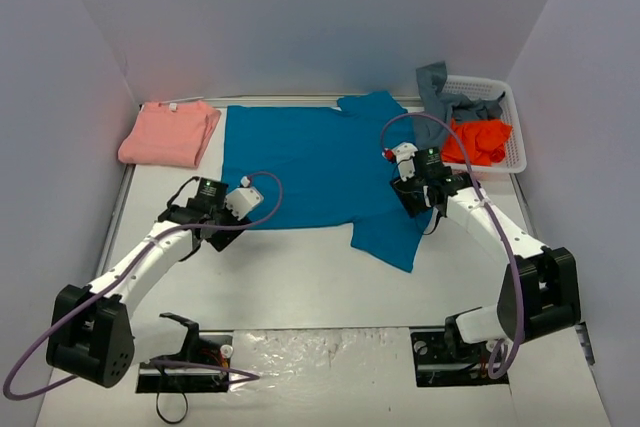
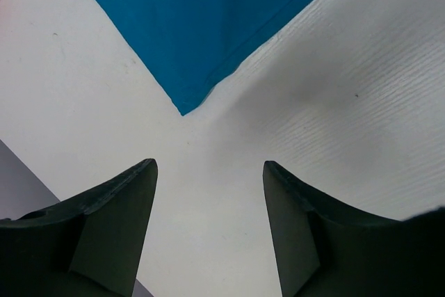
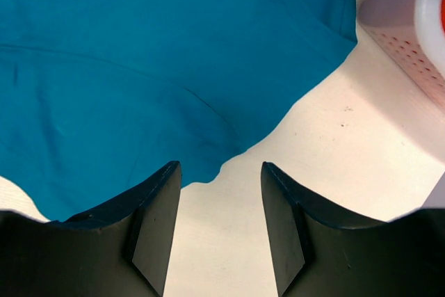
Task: Fold and stack the t-shirts
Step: Flatten out the tshirt, then grap the side of the flattened tshirt closest away from the robot with both arms
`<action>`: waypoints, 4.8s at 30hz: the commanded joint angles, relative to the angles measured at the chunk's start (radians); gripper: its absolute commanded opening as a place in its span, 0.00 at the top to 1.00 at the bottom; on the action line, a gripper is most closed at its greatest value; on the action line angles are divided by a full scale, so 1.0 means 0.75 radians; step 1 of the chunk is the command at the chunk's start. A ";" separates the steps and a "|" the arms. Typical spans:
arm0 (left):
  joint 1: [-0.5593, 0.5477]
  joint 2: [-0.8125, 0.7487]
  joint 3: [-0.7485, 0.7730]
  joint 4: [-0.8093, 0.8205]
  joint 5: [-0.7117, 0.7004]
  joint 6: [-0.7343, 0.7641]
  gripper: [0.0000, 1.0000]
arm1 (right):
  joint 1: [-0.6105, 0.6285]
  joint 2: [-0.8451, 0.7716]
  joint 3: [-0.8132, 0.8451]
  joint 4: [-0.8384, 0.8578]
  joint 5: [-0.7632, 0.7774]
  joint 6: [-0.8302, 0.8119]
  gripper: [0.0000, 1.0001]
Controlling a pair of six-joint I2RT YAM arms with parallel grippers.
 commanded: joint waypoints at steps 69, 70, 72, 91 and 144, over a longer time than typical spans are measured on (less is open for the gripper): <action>0.269 0.615 0.210 0.069 0.291 0.219 0.81 | -0.030 0.121 -0.024 0.004 0.137 -0.002 0.54; 0.269 0.617 0.216 0.067 0.291 0.219 0.81 | -0.030 0.117 -0.024 0.002 0.129 -0.002 0.54; 0.267 0.629 0.220 0.061 0.293 0.213 0.83 | -0.030 0.107 -0.022 -0.002 0.118 -0.002 0.54; 0.269 0.492 0.321 0.032 0.127 -0.067 0.98 | 0.031 0.036 0.013 -0.439 -0.070 -0.354 0.54; 0.277 0.515 0.313 0.050 0.090 -0.130 0.98 | 0.473 0.586 -0.081 -0.374 -0.031 -0.358 0.75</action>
